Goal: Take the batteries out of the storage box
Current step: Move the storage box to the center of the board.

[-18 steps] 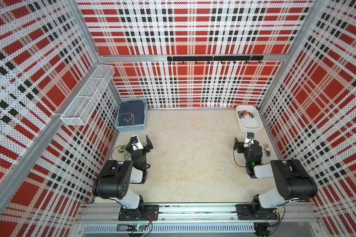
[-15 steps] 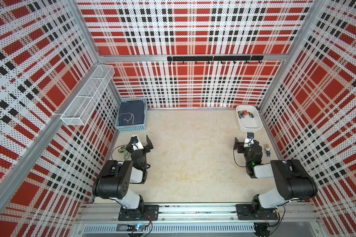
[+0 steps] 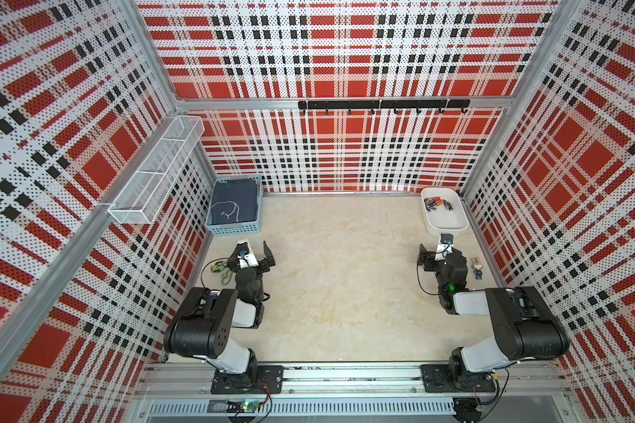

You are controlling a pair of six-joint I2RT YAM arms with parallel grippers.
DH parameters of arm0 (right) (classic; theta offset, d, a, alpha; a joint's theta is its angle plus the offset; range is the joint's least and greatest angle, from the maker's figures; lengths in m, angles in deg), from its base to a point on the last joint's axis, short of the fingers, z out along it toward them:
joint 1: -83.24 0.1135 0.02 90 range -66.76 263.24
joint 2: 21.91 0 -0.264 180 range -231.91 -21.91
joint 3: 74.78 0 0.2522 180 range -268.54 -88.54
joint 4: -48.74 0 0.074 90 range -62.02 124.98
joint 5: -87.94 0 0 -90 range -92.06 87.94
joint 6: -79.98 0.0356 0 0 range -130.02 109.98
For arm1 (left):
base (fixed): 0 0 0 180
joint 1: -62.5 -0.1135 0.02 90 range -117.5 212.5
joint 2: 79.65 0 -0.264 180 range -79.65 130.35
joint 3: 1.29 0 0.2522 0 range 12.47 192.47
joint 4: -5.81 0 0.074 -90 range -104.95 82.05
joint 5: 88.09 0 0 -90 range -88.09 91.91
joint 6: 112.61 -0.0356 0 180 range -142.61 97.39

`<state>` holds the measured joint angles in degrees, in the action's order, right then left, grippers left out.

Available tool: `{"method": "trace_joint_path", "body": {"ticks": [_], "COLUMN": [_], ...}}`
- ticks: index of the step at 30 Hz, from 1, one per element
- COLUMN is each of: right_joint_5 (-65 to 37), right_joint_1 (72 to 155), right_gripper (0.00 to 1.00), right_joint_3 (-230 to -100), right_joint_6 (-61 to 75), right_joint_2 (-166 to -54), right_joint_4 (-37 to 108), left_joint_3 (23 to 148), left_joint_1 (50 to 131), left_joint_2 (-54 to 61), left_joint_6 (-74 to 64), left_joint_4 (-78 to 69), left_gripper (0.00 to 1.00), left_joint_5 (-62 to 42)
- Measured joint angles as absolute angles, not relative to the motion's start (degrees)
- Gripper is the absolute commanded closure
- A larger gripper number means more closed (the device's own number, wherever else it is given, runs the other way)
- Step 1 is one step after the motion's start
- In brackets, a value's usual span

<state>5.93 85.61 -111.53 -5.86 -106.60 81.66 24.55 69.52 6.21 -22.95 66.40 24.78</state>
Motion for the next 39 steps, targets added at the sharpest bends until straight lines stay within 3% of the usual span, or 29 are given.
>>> {"method": "trace_joint_path", "body": {"ticks": [3,6,13,16,20,25,39], "right_joint_5": [6.58,6.3,4.92,4.51,2.58,0.97,1.93], "right_joint_1": [87.12,88.17,86.73,85.92,84.39,82.11,81.24], "right_gripper": [0.05,0.06,0.11,0.13,0.17,0.2,0.42], "right_joint_3": [-120.29,-136.25,-180.81,-196.48,-206.76,-218.91,-220.24], "right_joint_6": [-4.85,-2.01,1.64,1.68,2.16,2.12,-0.35], "right_joint_2": [-100.98,-101.72,-123.19,-133.92,-143.12,-154.72,-162.75], "right_joint_4": [70.29,57.46,28.46,17.55,6.97,-4.61,-13.18], "left_joint_3": [29.14,46.99,92.74,103.71,107.56,105.55,91.32], "left_joint_1": [80.17,87.08,99.95,103.08,104.95,105.06,104.45], "left_joint_2": [-4.61,-6.09,17.2,28.05,36.31,38.25,31.26], "left_joint_6": [-25.29,-22.05,-12.04,-9.2,-5.79,-2.64,1.95], "left_joint_4": [55.38,41.7,16.96,8.65,1.35,-1.93,0.67], "left_gripper": [0.07,0.08,0.16,0.16,0.16,0.16,0.18], "left_joint_5": [31.16,31.03,24.06,18.92,13.35,9.59,8.12]}}
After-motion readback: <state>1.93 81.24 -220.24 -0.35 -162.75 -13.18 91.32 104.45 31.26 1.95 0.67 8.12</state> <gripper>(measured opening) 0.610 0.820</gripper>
